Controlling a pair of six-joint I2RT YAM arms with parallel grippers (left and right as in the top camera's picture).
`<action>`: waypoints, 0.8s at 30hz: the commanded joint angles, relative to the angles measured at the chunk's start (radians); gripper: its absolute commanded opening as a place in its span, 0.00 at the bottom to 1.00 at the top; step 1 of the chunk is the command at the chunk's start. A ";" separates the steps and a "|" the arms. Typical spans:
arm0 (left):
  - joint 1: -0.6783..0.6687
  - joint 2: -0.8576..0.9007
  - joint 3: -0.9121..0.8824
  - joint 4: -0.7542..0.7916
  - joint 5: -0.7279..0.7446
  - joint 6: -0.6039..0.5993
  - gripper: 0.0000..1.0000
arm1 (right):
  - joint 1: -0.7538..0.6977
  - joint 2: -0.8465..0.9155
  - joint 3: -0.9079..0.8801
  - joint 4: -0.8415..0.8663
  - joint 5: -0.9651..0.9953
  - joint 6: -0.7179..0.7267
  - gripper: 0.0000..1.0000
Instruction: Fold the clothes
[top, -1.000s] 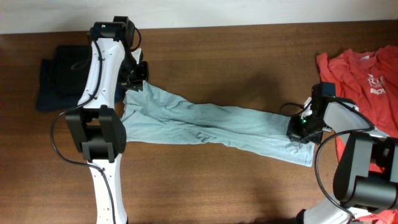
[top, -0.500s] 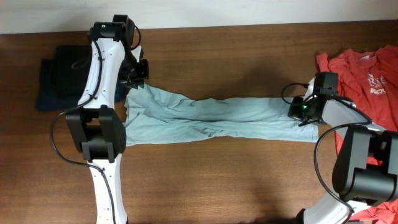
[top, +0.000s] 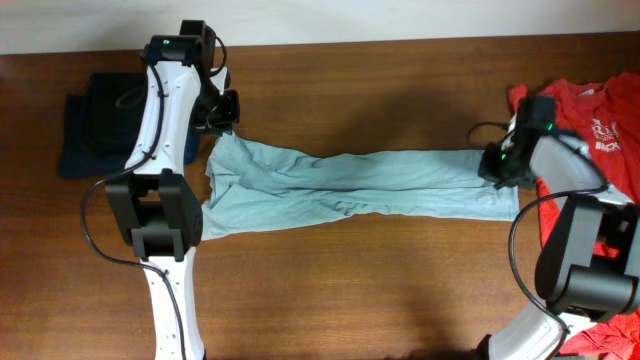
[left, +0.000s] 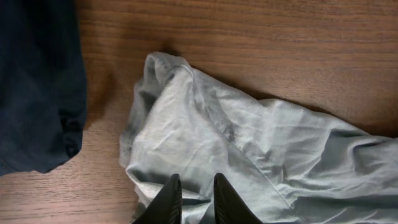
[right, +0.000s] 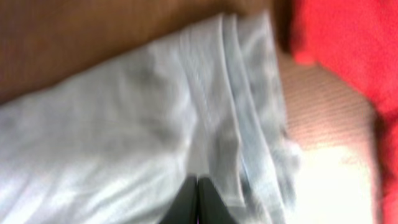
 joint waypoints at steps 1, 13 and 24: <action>0.004 0.005 -0.003 0.000 0.010 0.010 0.18 | -0.005 -0.007 0.183 -0.167 0.018 -0.006 0.04; -0.035 0.009 -0.003 -0.030 0.026 0.005 0.00 | 0.058 -0.006 0.294 -0.371 -0.400 -0.183 0.04; -0.074 0.066 -0.003 -0.019 0.026 0.005 0.00 | 0.270 -0.002 0.158 -0.145 -0.394 -0.225 0.04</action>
